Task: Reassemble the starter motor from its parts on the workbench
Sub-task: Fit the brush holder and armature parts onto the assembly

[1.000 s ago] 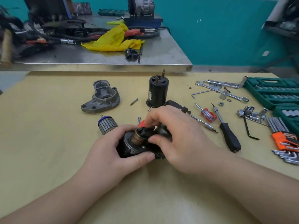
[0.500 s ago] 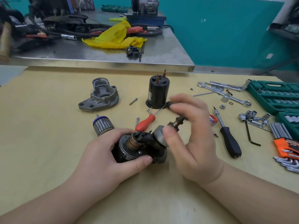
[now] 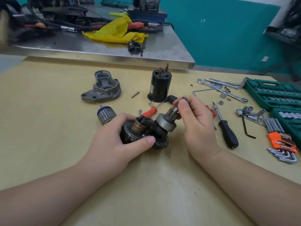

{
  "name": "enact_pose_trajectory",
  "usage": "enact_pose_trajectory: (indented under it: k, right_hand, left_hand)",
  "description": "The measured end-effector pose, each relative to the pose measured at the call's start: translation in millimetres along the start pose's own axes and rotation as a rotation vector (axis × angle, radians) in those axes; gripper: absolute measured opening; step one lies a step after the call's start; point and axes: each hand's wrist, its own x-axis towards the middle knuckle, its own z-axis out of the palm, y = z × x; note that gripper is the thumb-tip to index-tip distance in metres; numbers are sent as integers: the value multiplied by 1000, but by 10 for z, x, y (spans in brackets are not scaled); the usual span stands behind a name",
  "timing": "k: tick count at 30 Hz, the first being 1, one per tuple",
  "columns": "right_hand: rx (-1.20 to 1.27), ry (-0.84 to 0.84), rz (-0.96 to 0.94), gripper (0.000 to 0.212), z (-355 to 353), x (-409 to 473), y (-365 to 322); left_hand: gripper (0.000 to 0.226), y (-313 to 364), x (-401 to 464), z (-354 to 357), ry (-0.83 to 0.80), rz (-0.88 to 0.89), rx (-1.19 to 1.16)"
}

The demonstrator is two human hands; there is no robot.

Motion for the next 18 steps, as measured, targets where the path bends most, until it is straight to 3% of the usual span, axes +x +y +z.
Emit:
enact_pose_trajectory:
  k: [9, 18]
  right_hand:
    - [-14, 40, 78, 30, 44, -19, -161]
    - [-121, 87, 97, 22, 66, -26, -166]
  left_hand:
    - [52, -8, 4, 19, 1, 40, -16]
    - [48, -9, 23, 20, -4, 16, -67]
